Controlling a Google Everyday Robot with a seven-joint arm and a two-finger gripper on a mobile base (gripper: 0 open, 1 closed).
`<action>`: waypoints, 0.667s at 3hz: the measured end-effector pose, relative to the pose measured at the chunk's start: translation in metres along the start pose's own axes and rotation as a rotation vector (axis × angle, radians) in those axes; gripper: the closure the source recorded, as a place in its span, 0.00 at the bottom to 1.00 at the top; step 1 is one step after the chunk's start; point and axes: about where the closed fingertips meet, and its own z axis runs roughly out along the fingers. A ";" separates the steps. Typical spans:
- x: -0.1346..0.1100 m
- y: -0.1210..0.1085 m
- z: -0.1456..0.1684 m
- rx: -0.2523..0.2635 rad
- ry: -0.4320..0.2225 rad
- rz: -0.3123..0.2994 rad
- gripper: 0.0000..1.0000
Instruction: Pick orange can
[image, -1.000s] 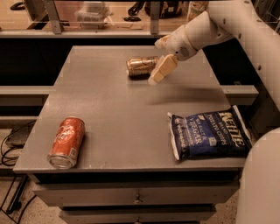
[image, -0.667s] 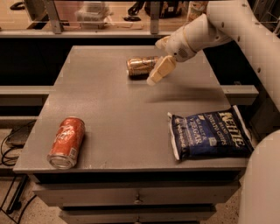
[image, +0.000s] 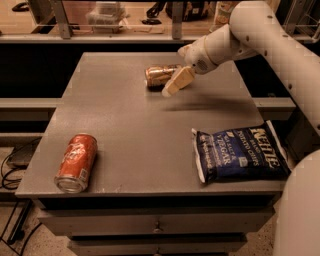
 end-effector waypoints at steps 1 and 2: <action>0.007 -0.003 0.018 -0.021 -0.002 0.023 0.00; 0.015 -0.004 0.034 -0.057 -0.002 0.050 0.26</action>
Offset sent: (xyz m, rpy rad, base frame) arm 0.0223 0.0115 -0.0413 0.0290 0.1036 0.0155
